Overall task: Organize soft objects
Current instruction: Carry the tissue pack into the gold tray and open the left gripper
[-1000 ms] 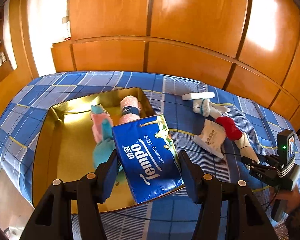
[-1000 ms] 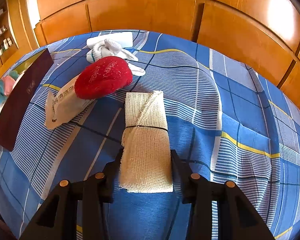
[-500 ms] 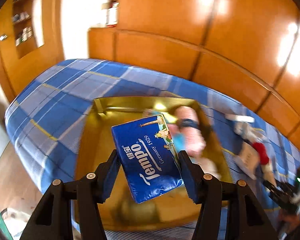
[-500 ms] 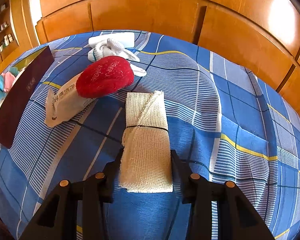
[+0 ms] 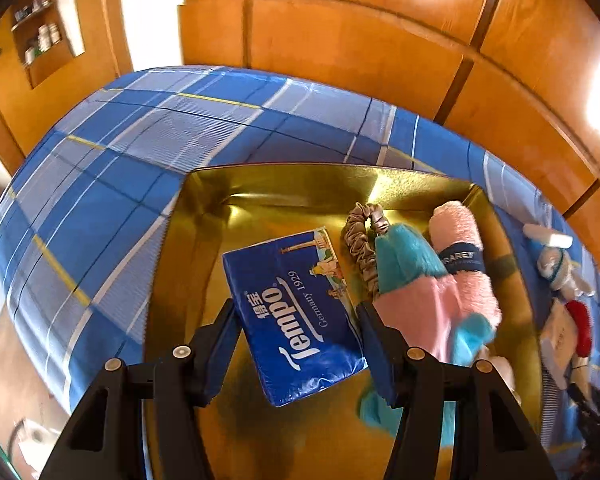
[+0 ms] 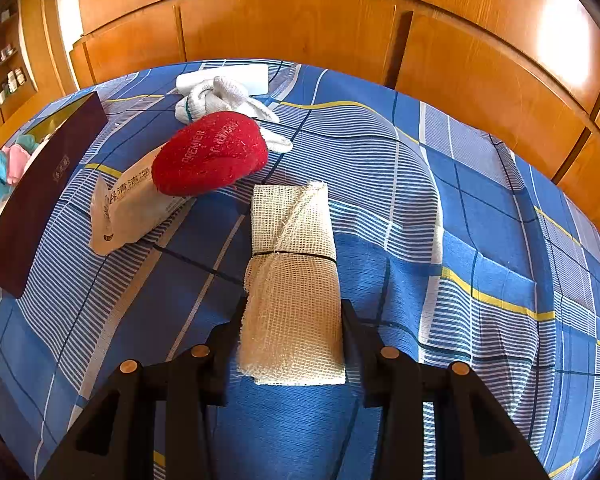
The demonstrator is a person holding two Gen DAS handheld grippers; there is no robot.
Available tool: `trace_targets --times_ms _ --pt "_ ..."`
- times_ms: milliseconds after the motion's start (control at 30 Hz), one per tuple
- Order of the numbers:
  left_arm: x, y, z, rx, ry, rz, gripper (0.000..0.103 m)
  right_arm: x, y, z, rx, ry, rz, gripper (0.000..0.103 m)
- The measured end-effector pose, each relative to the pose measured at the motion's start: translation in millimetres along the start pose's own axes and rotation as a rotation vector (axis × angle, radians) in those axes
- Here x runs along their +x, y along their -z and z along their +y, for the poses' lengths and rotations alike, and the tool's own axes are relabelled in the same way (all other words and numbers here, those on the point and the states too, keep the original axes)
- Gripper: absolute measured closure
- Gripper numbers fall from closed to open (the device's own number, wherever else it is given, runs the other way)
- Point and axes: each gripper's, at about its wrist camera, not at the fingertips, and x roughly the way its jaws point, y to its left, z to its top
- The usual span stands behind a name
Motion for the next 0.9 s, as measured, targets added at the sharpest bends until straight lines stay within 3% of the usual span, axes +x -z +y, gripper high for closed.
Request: trace_targets --times_ms 433,500,900 --pt "41 -20 -5 0.019 -0.038 0.042 0.042 0 0 0 -0.002 0.001 0.000 0.062" --pt "42 -21 -5 0.024 -0.041 0.043 0.037 1 0 0 -0.001 0.001 0.000 0.062" --pt "4 -13 -4 0.021 -0.085 -0.069 0.035 1 0 1 -0.007 0.007 0.000 0.062"
